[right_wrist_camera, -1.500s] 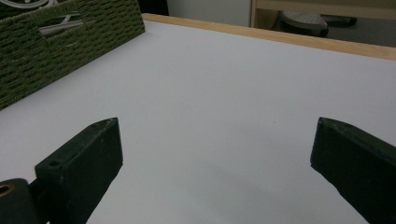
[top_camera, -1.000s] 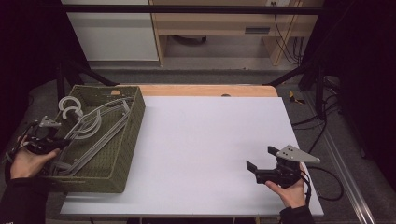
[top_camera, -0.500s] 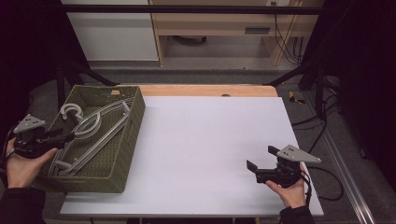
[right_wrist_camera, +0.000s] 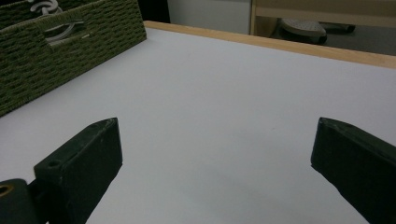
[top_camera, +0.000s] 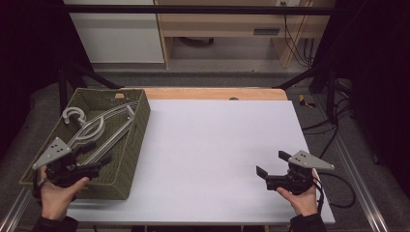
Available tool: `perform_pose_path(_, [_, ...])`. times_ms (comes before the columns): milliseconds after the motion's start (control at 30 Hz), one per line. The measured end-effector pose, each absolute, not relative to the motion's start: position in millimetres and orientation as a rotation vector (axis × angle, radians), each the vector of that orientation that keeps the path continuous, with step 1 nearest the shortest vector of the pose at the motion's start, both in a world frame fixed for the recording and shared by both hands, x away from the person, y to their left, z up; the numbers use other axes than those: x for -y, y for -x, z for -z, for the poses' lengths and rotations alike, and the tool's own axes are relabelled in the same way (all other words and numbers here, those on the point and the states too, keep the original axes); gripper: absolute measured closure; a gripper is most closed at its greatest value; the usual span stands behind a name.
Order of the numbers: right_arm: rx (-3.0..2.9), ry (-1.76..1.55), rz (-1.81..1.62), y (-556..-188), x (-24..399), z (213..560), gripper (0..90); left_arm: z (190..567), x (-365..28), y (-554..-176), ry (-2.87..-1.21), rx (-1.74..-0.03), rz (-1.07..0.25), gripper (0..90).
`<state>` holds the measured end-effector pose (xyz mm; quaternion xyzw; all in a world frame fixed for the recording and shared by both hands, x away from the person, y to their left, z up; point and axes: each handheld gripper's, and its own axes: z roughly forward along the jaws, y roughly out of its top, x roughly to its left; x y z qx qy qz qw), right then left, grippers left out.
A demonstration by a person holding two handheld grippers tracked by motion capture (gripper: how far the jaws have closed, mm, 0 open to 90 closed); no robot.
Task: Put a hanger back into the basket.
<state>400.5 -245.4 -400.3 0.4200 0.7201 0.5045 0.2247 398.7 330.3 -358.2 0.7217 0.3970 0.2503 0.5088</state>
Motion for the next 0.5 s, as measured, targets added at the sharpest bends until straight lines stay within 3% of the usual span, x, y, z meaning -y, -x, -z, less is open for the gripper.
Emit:
perform_pose_path(200, [-1.972, -1.150, -1.407, -398, 249, 400, 2.2, 378, -313, -391, -1.758, -0.924, -0.567, 12.8])
perform_pose_path(500, [-1.964, -1.144, -1.429, -396, 250, 401, 1.7, 391, -297, -388, -1.783, -0.874, -0.550, 10.2])
